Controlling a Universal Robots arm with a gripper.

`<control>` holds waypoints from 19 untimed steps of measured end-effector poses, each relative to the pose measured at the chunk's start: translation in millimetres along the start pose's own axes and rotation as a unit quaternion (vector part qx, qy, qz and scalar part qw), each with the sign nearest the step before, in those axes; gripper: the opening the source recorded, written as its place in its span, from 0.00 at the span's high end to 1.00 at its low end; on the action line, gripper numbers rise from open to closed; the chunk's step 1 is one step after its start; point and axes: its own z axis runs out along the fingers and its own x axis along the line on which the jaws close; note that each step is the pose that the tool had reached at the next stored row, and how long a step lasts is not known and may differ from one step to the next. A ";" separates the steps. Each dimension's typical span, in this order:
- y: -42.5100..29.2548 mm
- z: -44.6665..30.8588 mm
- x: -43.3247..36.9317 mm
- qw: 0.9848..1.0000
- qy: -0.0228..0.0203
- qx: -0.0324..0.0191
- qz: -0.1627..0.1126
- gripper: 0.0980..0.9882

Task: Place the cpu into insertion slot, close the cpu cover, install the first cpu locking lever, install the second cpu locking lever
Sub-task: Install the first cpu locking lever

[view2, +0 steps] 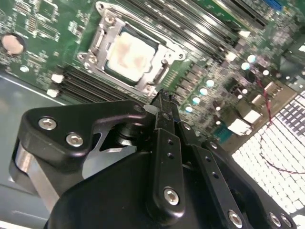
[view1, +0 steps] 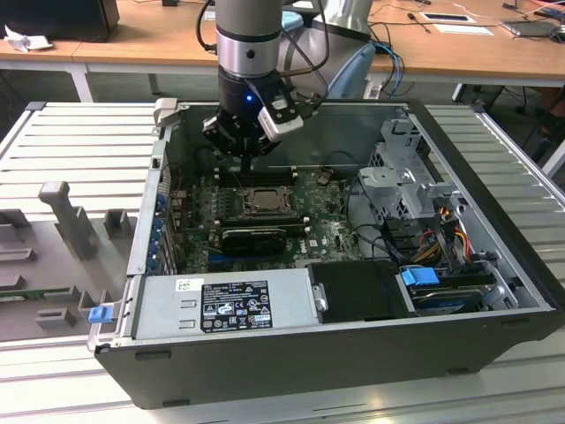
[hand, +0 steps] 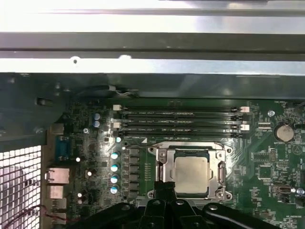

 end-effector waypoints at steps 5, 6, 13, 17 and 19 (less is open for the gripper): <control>0.2 2.0 19.2 1.000 -0.009 0.000 0.000 0.99; 0.3 2.2 19.7 1.000 -0.009 0.000 -0.001 0.99; 0.3 2.7 23.4 1.000 -0.010 0.000 -0.001 0.99; 0.3 3.0 28.1 1.000 -0.010 0.000 -0.001 0.99; 0.3 3.7 30.9 1.000 -0.010 0.000 -0.001 0.99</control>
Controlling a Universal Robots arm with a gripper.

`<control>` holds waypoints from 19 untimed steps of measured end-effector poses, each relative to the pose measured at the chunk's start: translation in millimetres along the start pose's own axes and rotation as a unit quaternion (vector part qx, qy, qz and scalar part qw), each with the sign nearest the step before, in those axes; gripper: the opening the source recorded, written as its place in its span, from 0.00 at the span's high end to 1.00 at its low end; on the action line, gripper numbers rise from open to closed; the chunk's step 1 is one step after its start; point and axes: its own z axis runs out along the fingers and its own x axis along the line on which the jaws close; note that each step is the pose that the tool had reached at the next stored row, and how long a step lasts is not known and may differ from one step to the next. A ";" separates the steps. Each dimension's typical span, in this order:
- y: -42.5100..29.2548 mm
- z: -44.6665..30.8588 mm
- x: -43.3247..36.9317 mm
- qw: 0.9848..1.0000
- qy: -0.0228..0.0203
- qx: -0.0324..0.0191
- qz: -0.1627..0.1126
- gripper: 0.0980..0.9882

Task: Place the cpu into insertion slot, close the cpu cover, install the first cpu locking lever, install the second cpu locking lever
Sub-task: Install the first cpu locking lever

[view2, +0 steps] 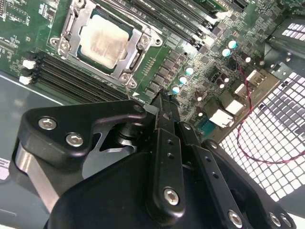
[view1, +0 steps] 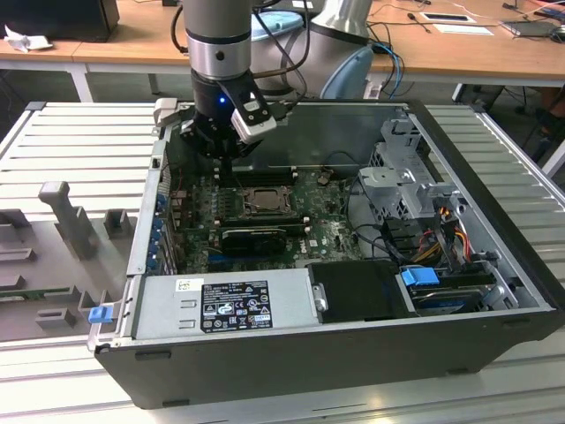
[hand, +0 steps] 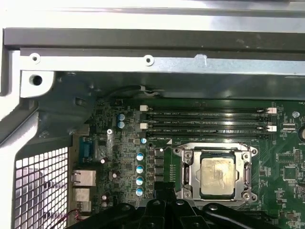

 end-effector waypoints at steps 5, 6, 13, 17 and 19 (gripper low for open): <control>1.6 2.5 6.6 1.000 0.000 0.000 0.000 0.99; 3.6 3.1 8.9 1.000 0.000 0.000 0.000 0.99; 16.2 7.7 11.6 1.000 0.000 0.000 0.000 0.99; 27.5 11.8 11.5 1.000 0.000 0.000 0.000 0.99; 29.6 12.6 11.4 1.000 0.000 0.000 0.000 0.99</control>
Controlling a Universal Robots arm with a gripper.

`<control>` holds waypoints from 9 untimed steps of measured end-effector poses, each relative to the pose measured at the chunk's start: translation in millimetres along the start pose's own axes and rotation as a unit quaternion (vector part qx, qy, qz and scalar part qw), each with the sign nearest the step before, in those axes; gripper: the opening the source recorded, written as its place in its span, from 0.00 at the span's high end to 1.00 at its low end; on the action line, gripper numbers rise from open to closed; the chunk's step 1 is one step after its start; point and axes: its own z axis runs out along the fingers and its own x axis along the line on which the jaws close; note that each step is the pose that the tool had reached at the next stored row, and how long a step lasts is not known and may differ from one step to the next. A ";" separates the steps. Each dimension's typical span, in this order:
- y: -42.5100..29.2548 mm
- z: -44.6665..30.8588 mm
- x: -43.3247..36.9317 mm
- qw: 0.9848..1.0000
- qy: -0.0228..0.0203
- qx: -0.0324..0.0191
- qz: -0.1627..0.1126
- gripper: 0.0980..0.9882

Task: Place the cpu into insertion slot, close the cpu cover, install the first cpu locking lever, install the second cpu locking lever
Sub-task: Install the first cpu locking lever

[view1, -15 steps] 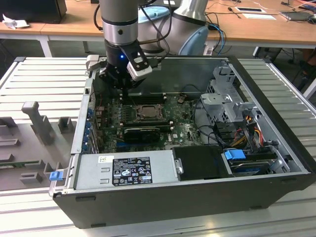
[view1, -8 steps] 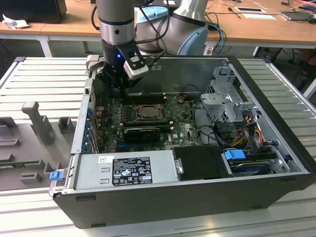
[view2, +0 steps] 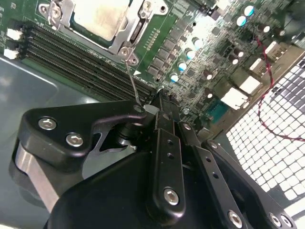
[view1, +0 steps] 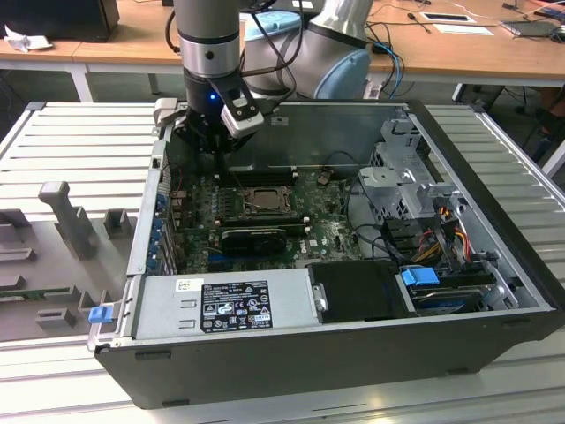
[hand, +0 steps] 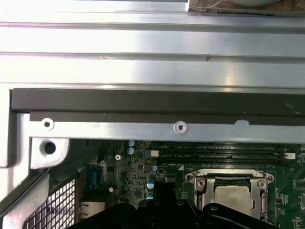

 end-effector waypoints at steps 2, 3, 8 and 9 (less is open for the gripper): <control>1.1 0.3 -0.2 1.000 0.000 0.000 0.000 0.99; 1.1 0.2 -0.5 1.000 0.000 0.000 0.000 0.99; 1.2 0.4 -8.1 1.000 0.000 0.000 0.000 0.99; 1.1 0.4 -11.4 1.000 0.000 0.000 0.000 0.99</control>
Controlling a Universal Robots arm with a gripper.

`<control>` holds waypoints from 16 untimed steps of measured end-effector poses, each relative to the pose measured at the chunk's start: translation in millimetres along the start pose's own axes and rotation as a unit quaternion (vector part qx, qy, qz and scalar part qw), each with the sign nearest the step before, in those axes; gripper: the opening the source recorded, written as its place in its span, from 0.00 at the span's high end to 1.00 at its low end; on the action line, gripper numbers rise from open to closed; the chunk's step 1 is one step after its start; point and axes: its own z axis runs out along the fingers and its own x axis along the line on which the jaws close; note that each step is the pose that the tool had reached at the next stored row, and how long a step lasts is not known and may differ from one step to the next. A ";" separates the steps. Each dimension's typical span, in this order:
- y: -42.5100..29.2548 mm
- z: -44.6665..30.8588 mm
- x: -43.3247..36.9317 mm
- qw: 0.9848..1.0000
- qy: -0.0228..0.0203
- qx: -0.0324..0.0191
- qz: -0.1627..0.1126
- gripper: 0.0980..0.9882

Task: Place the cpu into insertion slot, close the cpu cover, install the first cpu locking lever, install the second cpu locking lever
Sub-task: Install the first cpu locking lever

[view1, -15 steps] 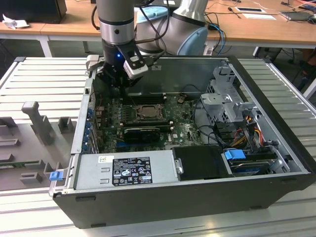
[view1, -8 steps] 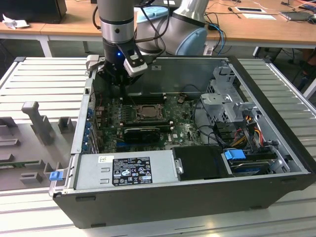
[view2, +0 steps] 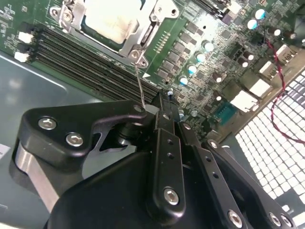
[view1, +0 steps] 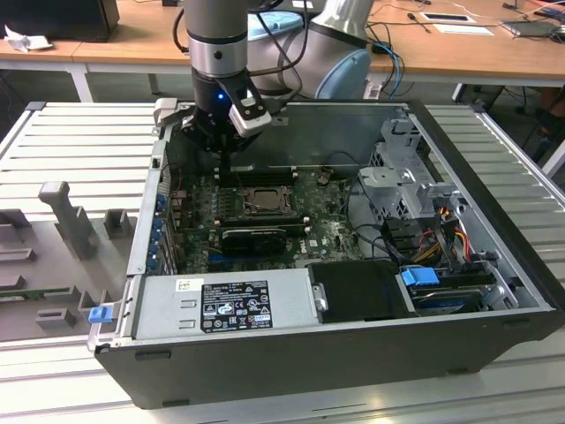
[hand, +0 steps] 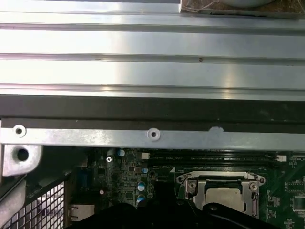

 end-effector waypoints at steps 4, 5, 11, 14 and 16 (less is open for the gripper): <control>-0.1 0.1 -5.0 1.000 0.000 0.000 0.000 0.99; -0.1 0.1 -5.5 1.000 0.000 0.000 0.000 0.99; -0.1 0.1 -9.3 1.000 0.000 0.000 0.000 0.99; -0.2 0.2 -11.3 1.000 0.000 0.000 0.000 0.99; -0.2 0.2 -12.5 1.000 0.000 0.000 0.000 0.99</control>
